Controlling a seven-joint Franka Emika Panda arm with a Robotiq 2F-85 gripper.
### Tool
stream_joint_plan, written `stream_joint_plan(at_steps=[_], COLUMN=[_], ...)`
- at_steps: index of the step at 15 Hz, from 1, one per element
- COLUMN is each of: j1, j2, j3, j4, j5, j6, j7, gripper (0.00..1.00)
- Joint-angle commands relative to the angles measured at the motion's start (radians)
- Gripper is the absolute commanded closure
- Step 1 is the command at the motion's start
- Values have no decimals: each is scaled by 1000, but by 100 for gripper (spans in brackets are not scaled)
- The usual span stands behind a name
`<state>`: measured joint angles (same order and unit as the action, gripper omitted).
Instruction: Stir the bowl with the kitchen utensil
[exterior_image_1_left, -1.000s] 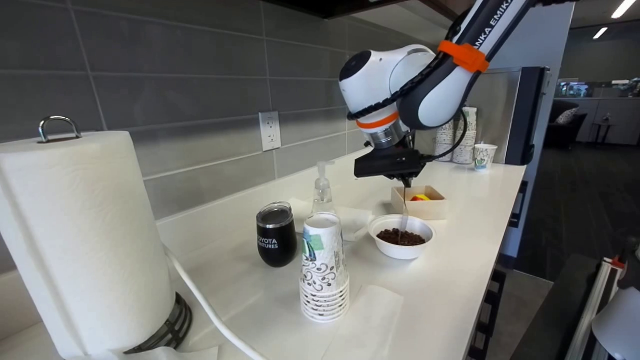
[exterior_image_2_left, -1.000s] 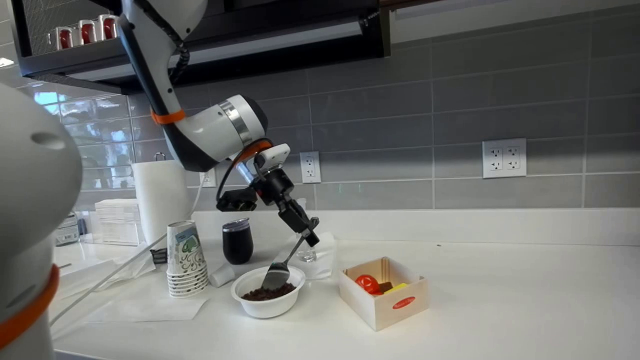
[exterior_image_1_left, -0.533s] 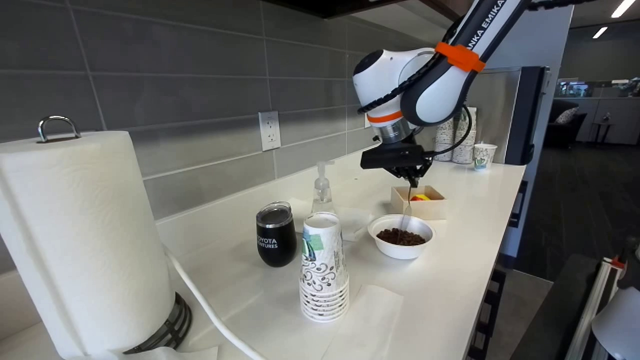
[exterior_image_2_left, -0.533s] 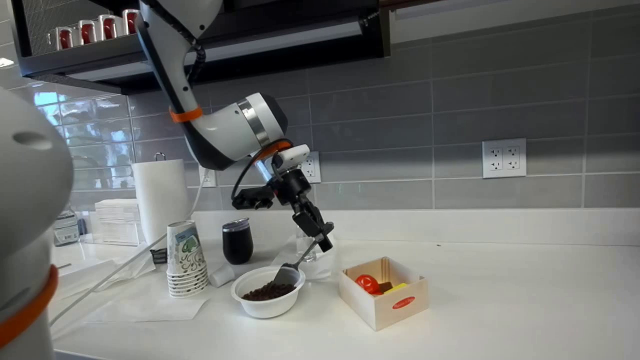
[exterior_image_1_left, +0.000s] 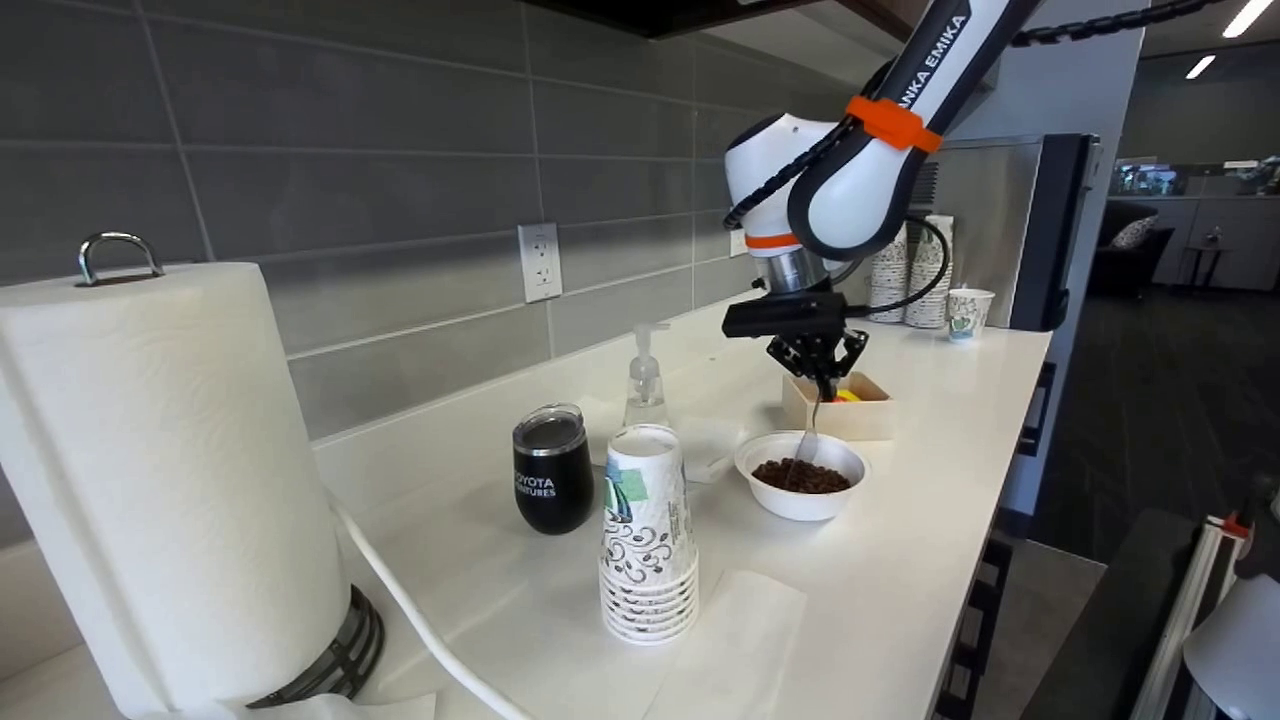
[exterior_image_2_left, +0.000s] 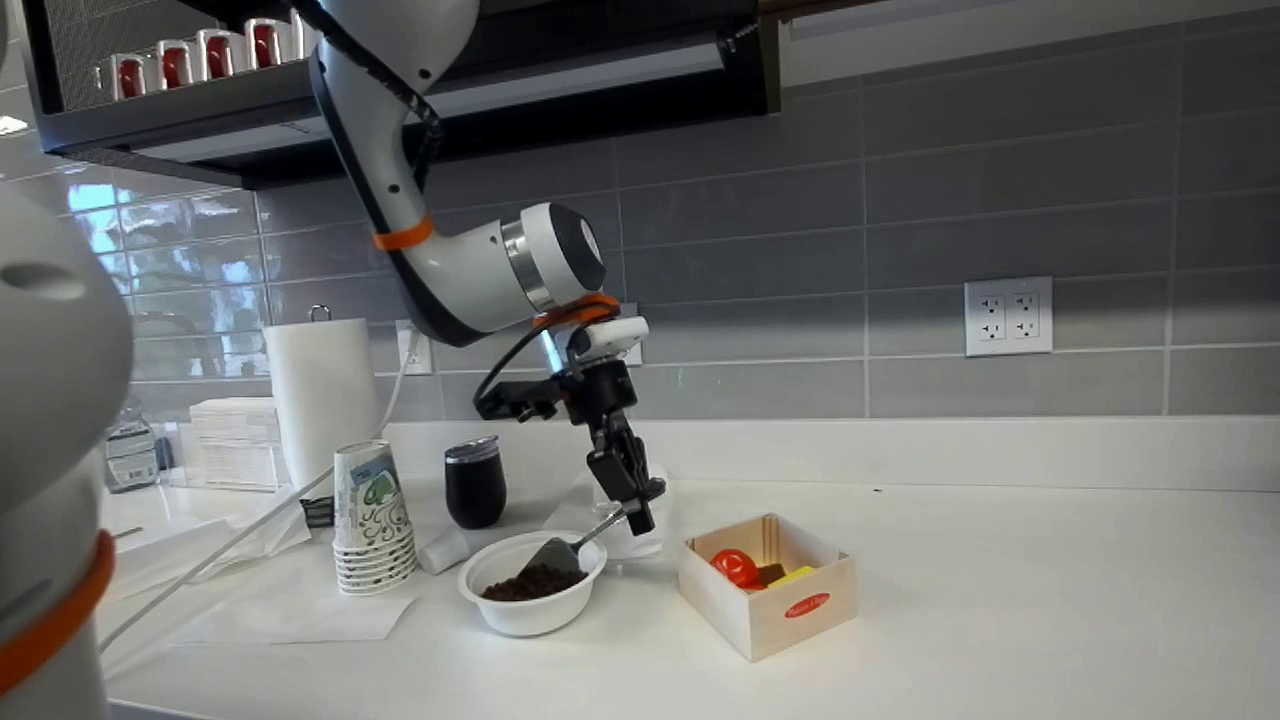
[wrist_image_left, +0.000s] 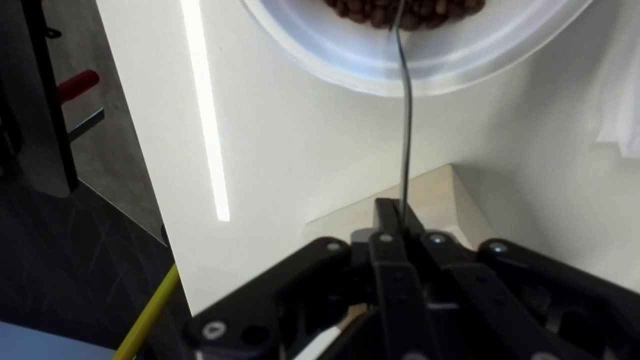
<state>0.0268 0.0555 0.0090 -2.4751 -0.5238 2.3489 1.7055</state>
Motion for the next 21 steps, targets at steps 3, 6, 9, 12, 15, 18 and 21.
stream_joint_plan(at_steps=[3, 6, 9, 12, 15, 18, 21], j1=[-3, -3, -3, -1, 1, 3, 7], j2=[26, 36, 40, 45, 47, 45, 36], j3=[-11, -17, -23, -25, -26, -25, -21], j4=[14, 18, 18, 20, 21, 22, 23], j5=[105, 115, 118, 115, 112, 110, 112], j6=[10, 10, 11, 12, 12, 12, 7], j7=[-81, -89, -94, -92, -89, -88, -92], gripper=[99, 99, 69, 55, 32, 9, 0])
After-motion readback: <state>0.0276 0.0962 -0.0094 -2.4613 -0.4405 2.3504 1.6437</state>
